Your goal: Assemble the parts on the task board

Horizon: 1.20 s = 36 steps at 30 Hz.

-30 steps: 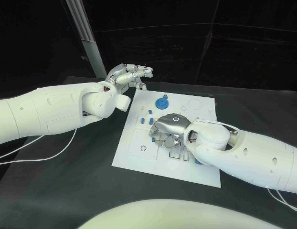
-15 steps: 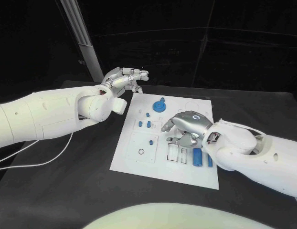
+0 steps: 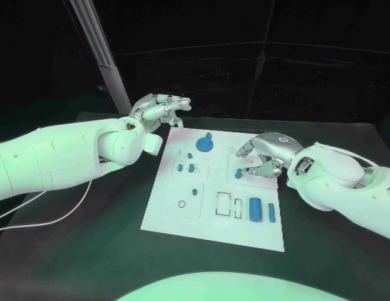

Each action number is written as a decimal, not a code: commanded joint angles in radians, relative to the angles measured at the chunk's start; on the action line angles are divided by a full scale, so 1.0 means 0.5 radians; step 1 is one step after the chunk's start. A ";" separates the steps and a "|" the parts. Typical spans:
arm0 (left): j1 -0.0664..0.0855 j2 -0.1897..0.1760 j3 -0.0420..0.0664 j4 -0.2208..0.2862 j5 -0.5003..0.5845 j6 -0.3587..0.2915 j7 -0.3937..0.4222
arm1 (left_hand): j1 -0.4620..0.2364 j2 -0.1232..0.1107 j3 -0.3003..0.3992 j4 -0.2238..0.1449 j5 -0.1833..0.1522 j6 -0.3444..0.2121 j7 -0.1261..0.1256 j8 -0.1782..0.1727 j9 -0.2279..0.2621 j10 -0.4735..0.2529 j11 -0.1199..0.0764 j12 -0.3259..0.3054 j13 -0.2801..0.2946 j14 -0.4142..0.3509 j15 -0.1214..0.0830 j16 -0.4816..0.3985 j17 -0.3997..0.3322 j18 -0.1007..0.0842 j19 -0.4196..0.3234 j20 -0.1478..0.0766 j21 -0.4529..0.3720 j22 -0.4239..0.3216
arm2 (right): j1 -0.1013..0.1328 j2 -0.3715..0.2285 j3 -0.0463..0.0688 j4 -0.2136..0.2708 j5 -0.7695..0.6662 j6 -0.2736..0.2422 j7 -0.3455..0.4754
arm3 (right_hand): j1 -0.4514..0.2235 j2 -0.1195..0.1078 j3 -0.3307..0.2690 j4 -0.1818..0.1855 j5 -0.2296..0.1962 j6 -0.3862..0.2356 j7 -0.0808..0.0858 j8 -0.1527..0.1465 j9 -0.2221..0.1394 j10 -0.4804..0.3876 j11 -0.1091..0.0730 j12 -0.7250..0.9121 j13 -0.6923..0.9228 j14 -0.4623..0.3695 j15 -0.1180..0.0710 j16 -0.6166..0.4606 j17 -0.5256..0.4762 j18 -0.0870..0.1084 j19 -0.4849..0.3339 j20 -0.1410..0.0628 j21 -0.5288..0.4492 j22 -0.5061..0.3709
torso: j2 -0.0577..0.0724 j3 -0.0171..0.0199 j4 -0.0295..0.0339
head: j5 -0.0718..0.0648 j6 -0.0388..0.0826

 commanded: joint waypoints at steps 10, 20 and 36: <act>0.004 0.005 0.001 -0.007 0.002 0.039 -0.003 | -0.010 0.002 -0.009 -0.001 -0.006 -0.011 -0.002 0.014 -0.001 -0.008 0.000 0.012 0.000 -0.010 0.007 0.012 -0.001 0.029 -0.003 0.011 -0.011 -0.003 | 0.007 0.040 0.001 -0.013 -0.064 0.345 -0.074 | 0.095 0.052 -0.056 -0.024 -0.004 0.029 -0.029 0.006 0.006 0.069 -0.026 0.078 0.006 0.012 -0.018 0.009 -0.007 0.012 0.022 -0.011 -0.002 0.016 | 0.002 -0.0019 0.003 | 0.001 -0.008; 0.004 0.008 0.001 -0.013 0.002 0.047 -0.006 | -0.010 0.002 -0.009 -0.001 -0.006 -0.011 -0.002 0.014 -0.001 -0.008 0.000 0.012 0.000 -0.010 0.007 0.012 -0.001 0.029 -0.003 0.011 -0.011 -0.003 | 0.006 0.087 0.000 -0.026 -0.030 0.412 -0.052 | 0.116 0.102 -0.038 -0.028 0.002 0.082 -0.036 0.012 0.008 0.175 -0.046 0.107 0.000 0.038 -0.033 0.046 0.024 -0.008 0.086 -0.024 0.069 0.122 | 0.003 0.0002 0.000 | 0.003 -0.016; 0.004 0.013 0.001 -0.020 0.002 0.051 -0.014 | -0.002 0.008 -0.008 -0.004 -0.007 -0.011 -0.003 0.017 0.000 -0.011 0.000 0.019 0.001 -0.012 0.006 0.013 -0.005 0.029 -0.002 0.011 -0.013 -0.006 | 0.005 0.143 0.000 -0.092 -0.053 0.293 -0.034 | 0.191 0.231 0.198 -0.052 -0.078 0.318 -0.064 0.075 0.033 0.430 -0.094 0.091 0.012 0.079 -0.076 0.194 0.172 -0.046 0.183 -0.059 0.232 0.352 | 0.001 -0.0011 0.000 | 0.006 -0.026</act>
